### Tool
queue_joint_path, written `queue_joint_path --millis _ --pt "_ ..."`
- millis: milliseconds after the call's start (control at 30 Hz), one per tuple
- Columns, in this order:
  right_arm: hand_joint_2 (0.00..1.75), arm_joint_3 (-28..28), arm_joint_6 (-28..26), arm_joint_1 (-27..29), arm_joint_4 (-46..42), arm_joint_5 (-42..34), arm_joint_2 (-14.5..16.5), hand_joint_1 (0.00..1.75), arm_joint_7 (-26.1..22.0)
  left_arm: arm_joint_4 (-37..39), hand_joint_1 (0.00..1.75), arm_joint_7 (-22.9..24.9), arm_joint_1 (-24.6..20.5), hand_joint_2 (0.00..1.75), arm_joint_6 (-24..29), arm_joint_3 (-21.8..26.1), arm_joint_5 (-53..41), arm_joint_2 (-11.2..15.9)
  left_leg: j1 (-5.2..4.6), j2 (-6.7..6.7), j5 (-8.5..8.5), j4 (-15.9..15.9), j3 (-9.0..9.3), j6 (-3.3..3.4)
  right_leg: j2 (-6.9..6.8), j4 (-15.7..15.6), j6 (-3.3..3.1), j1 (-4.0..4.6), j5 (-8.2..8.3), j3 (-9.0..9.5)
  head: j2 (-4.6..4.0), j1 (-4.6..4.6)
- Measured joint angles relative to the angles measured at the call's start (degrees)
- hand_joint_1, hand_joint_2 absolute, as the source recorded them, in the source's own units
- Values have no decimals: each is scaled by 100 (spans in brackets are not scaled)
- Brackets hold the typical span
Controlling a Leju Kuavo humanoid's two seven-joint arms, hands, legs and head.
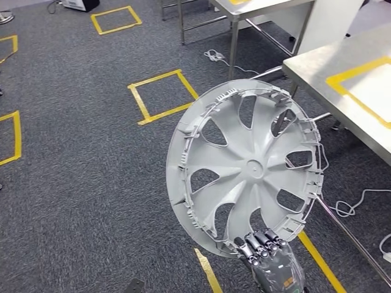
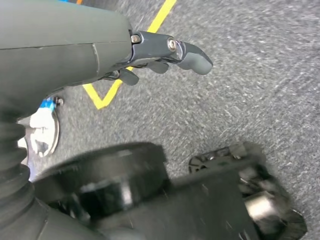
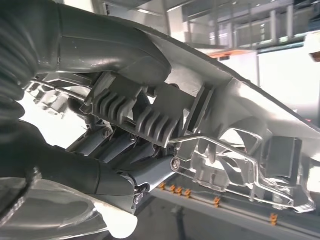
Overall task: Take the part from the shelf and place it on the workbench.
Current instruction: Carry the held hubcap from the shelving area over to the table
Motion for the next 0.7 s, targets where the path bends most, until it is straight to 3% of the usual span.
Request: queue_joint_path --millis 67,100,133,200,267,333,400,467,533,600,633,667,700 --pt "175 15 1 -135 108 -4 2 175 -49 0 0 -1 -1 175 2 3 56 5 1 -181 -331 759 -339 4 155 2 -30 15 7 -5 1 -6" --pt "175 26 1 -203 175 -6 3 175 -66 0 0 -2 -8 175 2 4 73 7 -1 -204 -372 984 -449 13 239 4 -34 25 8 -4 1 -5" --pt "175 38 1 -260 238 -9 4 175 -73 0 0 -3 -17 175 1 4 83 9 -3 -218 -301 1013 -473 28 325 8 -35 33 9 -1 1 -4" --pt "175 59 2 -325 333 -12 14 175 -75 0 0 -1 -19 175 2 4 101 11 -4 -315 104 477 -261 79 490 21 -32 40 11 6 1 -3" --pt "175 79 2 -369 403 -9 36 175 -80 2 0 6 -5 175 4 5 115 23 2 -578 416 -201 4 136 634 49 -7 44 19 -23 0 -1" --pt "175 102 2 -425 477 -2 72 175 -107 4 0 10 6 175 7 7 128 34 -5 -710 457 -463 86 159 755 67 51 26 49 -91 1 -3" --pt "175 120 2 -470 556 1 109 175 -149 4 0 9 4 175 9 10 141 33 -9 -596 481 -526 95 187 823 64 119 0 75 -159 1 -7" --pt "175 139 1 -534 638 1 134 175 -173 4 0 7 2 175 9 14 144 23 3 -453 521 -589 116 243 599 246 163 11 -51 -287 1 16" --pt "175 162 0 -623 725 1 148 175 -181 4 0 7 11 175 9 15 144 16 -3 -296 531 -613 123 276 268 855 196 17 -367 -584 1 40" --pt "175 181 1 -663 799 1 158 175 -171 4 0 15 22 175 9 15 138 17 -14 -131 523 -610 121 285 148 1500 238 -7 -592 -884 1 43" --pt "175 186 1 -659 827 1 162 175 -157 4 0 23 22 175 9 15 131 18 -15 -53 515 -609 123 283 120 1578 258 -21 -568 -912 1 44" --pt "175 189 1 -647 850 1 167 175 -144 4 0 33 21 175 7 14 121 17 -14 19 505 -606 128 275 85 1435 274 -35 -451 -824 1 45" --pt "175 190 1 -632 867 1 168 175 -128 4 0 42 19 175 5 14 111 14 -12 86 490 -603 141 259 20 1093 285 -47 -271 -629 1 45"
